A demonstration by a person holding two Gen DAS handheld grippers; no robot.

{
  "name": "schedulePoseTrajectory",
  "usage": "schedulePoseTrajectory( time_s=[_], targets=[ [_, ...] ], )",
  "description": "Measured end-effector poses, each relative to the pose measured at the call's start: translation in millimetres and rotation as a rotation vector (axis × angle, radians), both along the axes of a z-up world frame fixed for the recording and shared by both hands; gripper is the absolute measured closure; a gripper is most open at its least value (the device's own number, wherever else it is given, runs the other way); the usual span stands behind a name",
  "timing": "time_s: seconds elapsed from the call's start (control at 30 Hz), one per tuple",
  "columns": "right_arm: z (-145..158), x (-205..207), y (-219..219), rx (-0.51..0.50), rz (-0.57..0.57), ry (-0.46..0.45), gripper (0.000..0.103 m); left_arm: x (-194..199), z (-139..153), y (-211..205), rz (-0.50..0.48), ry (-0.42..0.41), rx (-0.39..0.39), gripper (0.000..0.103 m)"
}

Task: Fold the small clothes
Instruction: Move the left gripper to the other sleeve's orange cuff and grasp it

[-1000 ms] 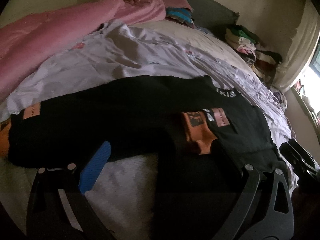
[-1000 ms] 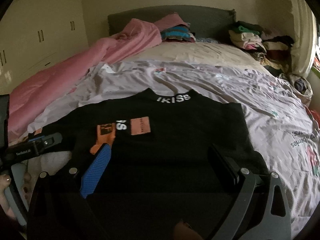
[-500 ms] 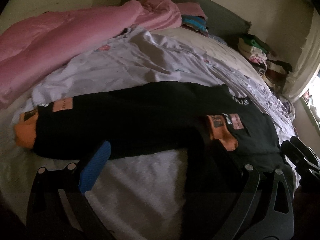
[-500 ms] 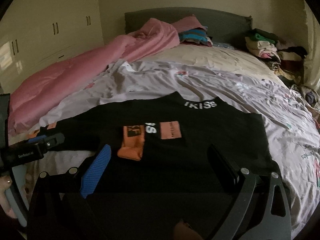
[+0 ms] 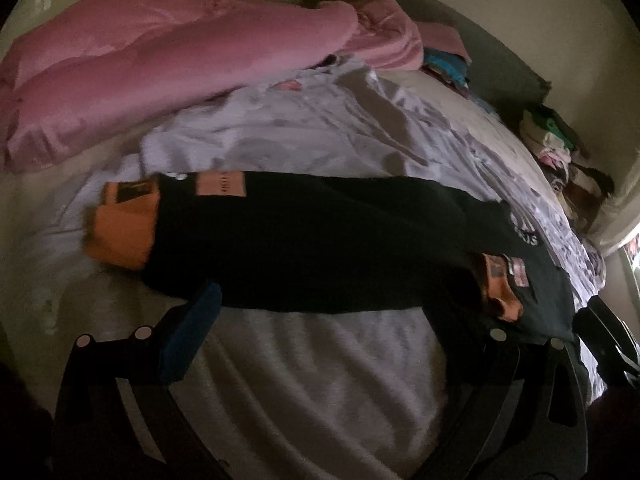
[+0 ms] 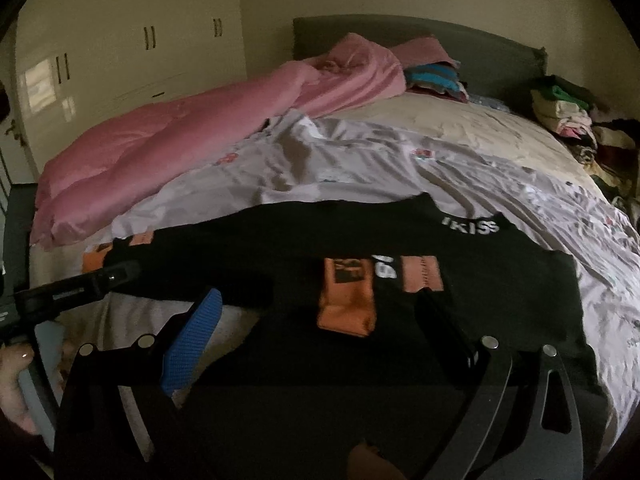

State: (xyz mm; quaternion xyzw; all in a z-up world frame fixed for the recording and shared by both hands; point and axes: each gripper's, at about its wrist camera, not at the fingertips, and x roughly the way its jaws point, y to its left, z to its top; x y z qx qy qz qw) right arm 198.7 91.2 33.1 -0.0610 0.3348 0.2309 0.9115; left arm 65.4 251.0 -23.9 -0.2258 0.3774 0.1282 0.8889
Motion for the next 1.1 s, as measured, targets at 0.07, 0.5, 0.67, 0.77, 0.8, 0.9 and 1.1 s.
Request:
schedulePoseTrajectory(
  time_s=[0.07,0.5,0.67,0.77,0.8,0.9,1.1],
  targets=[
    [0,0,7,0.002,0.015,0.001,0.007,-3,-1,7,0.018,0.003,-0.004,0.010],
    [-3,-5,59,-0.007,0.124,0.012,0.007,-23,-11,54,0.121,0.036,-0.035,0.010],
    [-5,-8,74,-0.005,0.157,0.014,0.007,-26,-24,73,0.169,0.058,-0.063,0.010],
    [-9,-11,78,-0.004,0.170,0.020,0.007,-24,-35,84,0.194,0.057,-0.112,0.010],
    [-11,-12,78,-0.002,0.170,0.023,0.007,-23,-38,90,0.200,0.043,-0.128,0.010],
    [-15,-11,74,0.005,0.161,0.038,0.007,-19,-42,100,0.225,0.010,-0.148,0.010],
    [-19,-9,48,0.020,0.107,0.048,0.007,-11,-44,108,0.249,-0.042,-0.168,0.088]
  ],
)
